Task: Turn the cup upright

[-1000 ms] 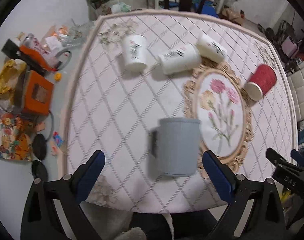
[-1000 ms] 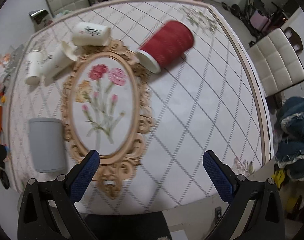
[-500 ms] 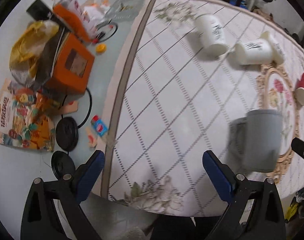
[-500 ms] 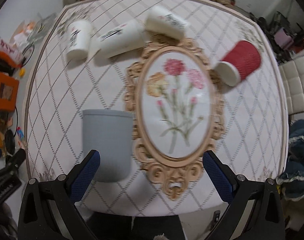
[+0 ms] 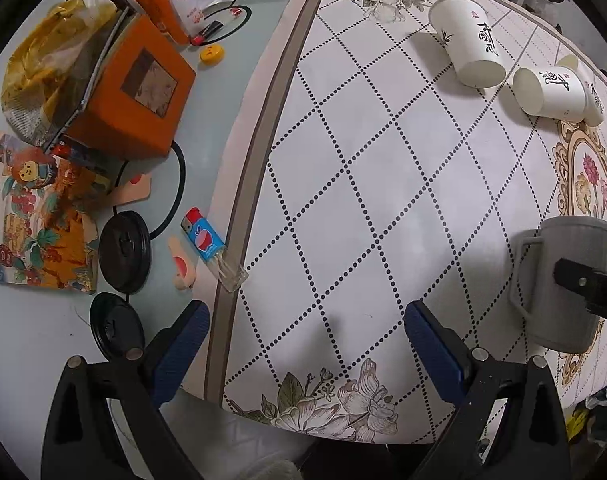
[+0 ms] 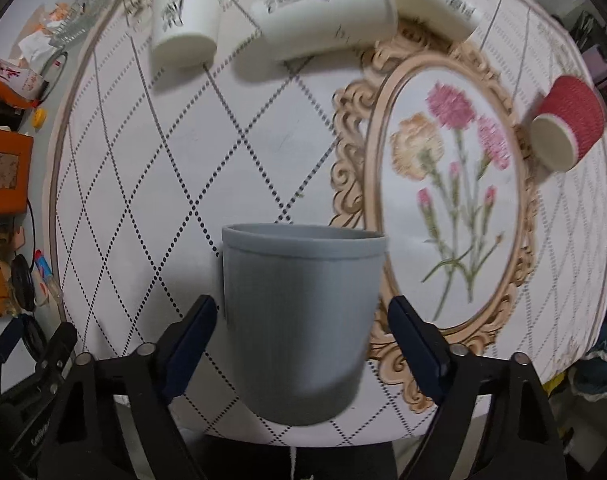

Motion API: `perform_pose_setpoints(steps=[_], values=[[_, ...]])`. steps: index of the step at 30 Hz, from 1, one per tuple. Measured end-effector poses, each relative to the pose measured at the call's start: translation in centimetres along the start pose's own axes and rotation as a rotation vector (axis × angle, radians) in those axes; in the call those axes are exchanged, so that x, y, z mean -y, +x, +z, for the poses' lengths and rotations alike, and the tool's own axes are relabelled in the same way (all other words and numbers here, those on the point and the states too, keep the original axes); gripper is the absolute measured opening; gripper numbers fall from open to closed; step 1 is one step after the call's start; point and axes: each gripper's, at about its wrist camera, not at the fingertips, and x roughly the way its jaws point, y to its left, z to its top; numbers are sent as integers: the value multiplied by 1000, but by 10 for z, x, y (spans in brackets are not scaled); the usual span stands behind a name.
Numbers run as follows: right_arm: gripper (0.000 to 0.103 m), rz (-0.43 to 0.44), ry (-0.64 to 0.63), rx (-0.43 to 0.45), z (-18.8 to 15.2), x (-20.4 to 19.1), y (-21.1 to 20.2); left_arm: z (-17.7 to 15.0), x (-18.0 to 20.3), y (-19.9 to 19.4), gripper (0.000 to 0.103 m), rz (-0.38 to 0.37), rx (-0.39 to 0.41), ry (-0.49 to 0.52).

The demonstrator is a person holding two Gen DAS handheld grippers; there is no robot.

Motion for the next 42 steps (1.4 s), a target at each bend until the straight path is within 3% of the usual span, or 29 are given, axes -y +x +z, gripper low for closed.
perform_pose_setpoints(steps=[6, 11, 15, 23, 30, 36, 42], values=[[84, -10, 1, -36, 3, 2, 16, 3, 2, 5, 100, -2, -10, 13], [84, 30, 25, -4, -3, 10, 14, 4, 6, 6, 100, -9, -22, 24], [84, 45, 38, 105, -15, 19, -5, 8, 7, 4, 100, -35, -41, 15], [84, 17, 72, 489, -24, 30, -53, 37, 19, 8, 99, -74, -41, 0], [84, -52, 124, 746, 5, 18, -40, 67, 34, 21, 100, -71, -12, 4], [84, -70, 102, 810, -6, 21, -26, 67, 45, 28, 100, -59, -1, 47], [84, -73, 67, 788, -25, 18, -23, 51, 49, 26, 100, -61, -1, 80]])
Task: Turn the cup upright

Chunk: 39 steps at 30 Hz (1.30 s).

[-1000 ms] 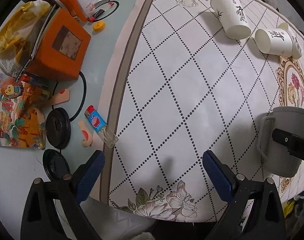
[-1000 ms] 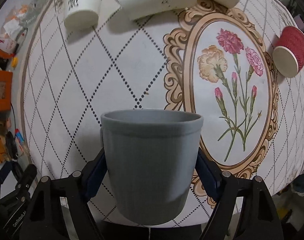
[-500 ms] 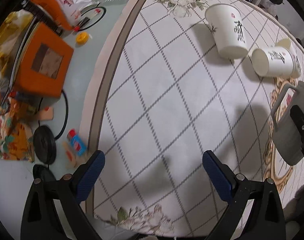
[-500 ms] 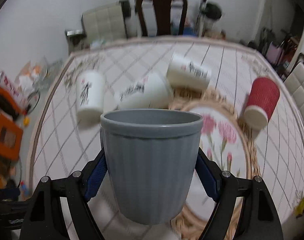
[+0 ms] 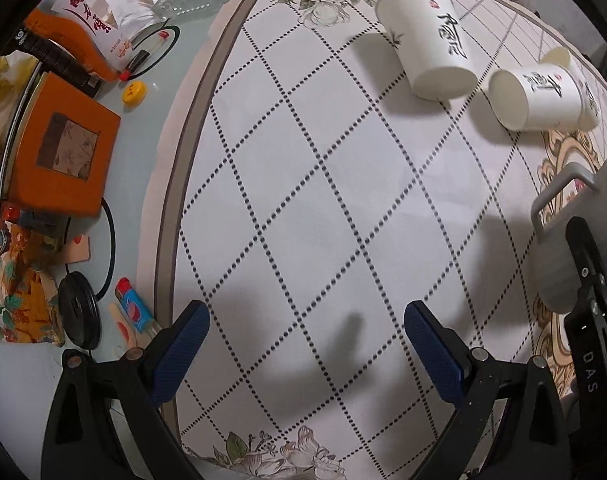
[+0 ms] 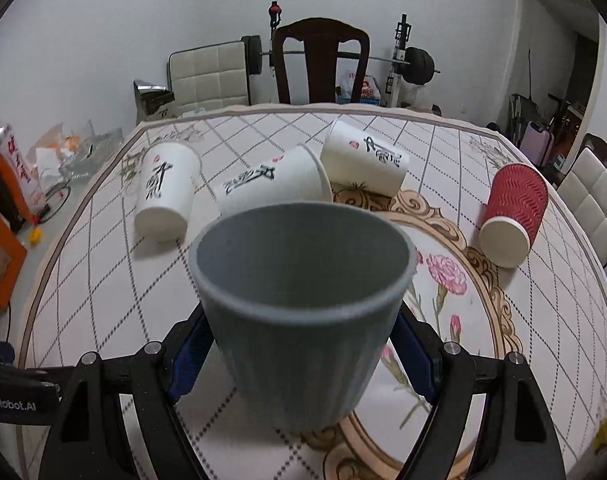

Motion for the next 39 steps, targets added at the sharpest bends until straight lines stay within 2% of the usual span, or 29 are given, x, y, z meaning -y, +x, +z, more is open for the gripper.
perform_pose_setpoints(steps=[6, 13, 17, 24, 28, 34, 39], values=[[85, -11, 1, -77, -12, 2, -6, -14, -1, -11, 100, -3, 27, 23], [100, -41, -10, -100, -17, 9, -41, -37, 3, -44, 100, -1, 82, 49], [102, -58, -21, -120, -19, 17, -69, -60, 9, -74, 100, -10, 120, 55], [103, -82, -31, -112, -12, 41, -141, -94, 15, -127, 100, -25, 200, 61], [103, -75, -30, -118, -4, 58, -197, -120, 21, -171, 100, -38, 247, 44], [103, -70, -19, -110, 10, 81, -282, -155, 25, -244, 100, -49, 364, 32], [103, -47, -22, -73, 20, 94, -346, -180, 27, -288, 100, -66, 407, 25]])
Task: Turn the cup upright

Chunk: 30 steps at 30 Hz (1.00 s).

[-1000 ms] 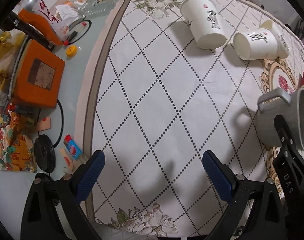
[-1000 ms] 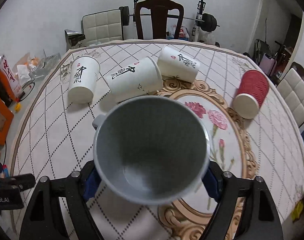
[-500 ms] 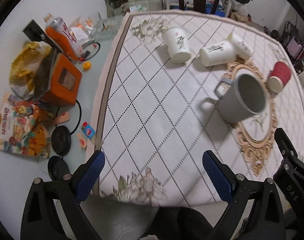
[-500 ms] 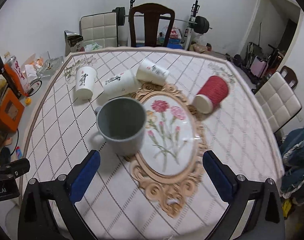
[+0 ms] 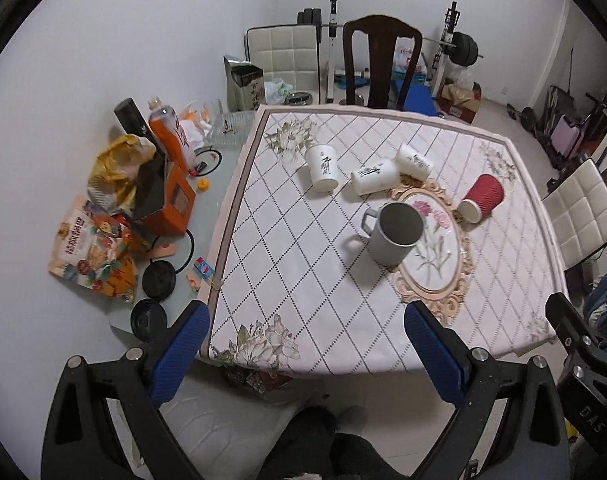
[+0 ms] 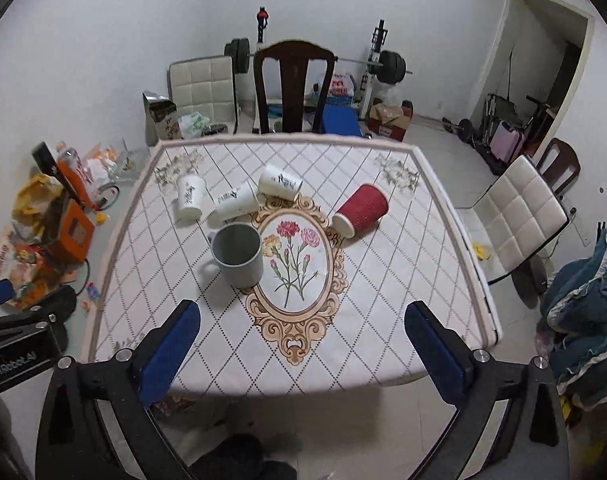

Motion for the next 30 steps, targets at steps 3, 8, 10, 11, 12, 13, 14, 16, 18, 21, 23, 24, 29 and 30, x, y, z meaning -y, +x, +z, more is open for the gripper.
perform_pose_setpoints(steps=[3, 8, 10, 11, 12, 13, 14, 16, 18, 21, 23, 24, 29, 30], values=[[103, 31, 9, 17, 0, 7, -28, -5, 1, -19, 100, 8, -6, -9], [103, 26, 1, 23, 0, 15, -62, -13, 2, -48, 100, 2, 16, -22], [103, 26, 4, 29, -1, 17, -72, -15, 3, -57, 100, 16, 32, -21], [103, 28, 5, 30, -1, 18, -77, -17, 3, -61, 100, 19, 36, -21], [103, 27, 4, 31, -1, 18, -80, -18, 3, -64, 100, 21, 40, -21], [103, 26, 3, 32, -1, 19, -82, -19, 3, -68, 100, 24, 43, -22], [103, 24, 2, 37, -1, 19, -85, -20, 3, -70, 100, 26, 46, -23], [103, 21, 4, 41, -1, 20, -89, -23, 3, -77, 100, 32, 59, -22], [103, 24, 5, 42, -2, 20, -92, -25, 3, -81, 100, 37, 68, -23], [103, 25, -1, 43, -2, 18, -95, -27, 3, -86, 100, 44, 75, -29], [103, 26, -7, 41, -1, 17, -95, -28, 2, -88, 100, 48, 79, -34], [103, 28, -9, 41, -2, 17, -95, -28, 2, -89, 100, 48, 81, -35], [103, 34, -19, 39, -1, 13, -98, -29, 1, -91, 100, 52, 85, -44], [103, 34, -20, 40, 0, 13, -99, -29, 1, -92, 100, 52, 87, -46]])
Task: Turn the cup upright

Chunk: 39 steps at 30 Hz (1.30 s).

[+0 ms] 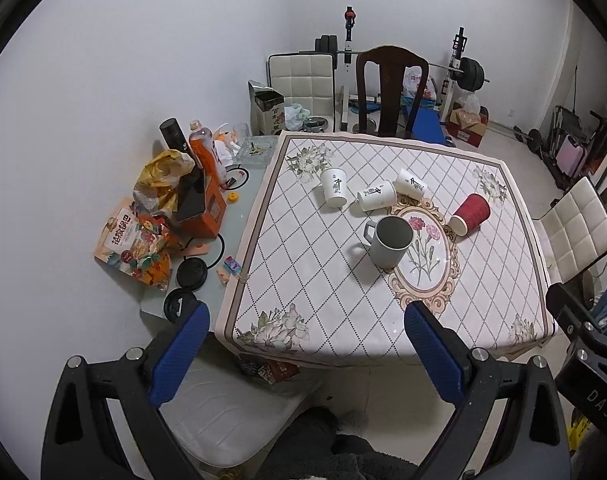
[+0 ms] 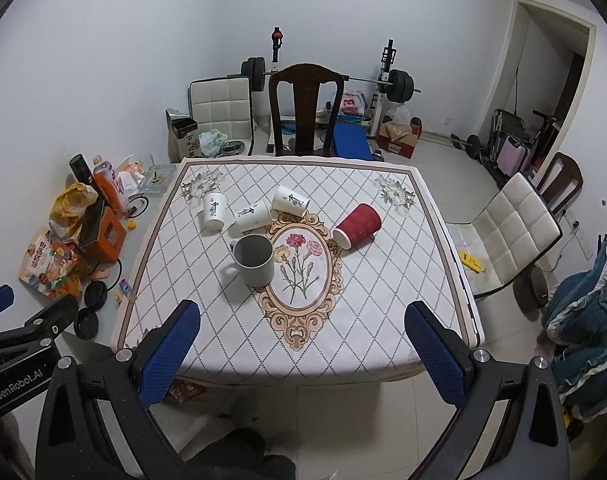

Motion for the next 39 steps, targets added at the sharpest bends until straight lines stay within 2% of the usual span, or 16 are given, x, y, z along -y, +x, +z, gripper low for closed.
perform_pose_setpoints(steps=[21, 39], values=[[103, 0, -2, -7, 1, -3, 1, 2, 2, 0, 100, -2, -1, -3], [103, 11, 1, -28, -2, -4, 7, 3, -11, 6, 100, 15, -7, -9]])
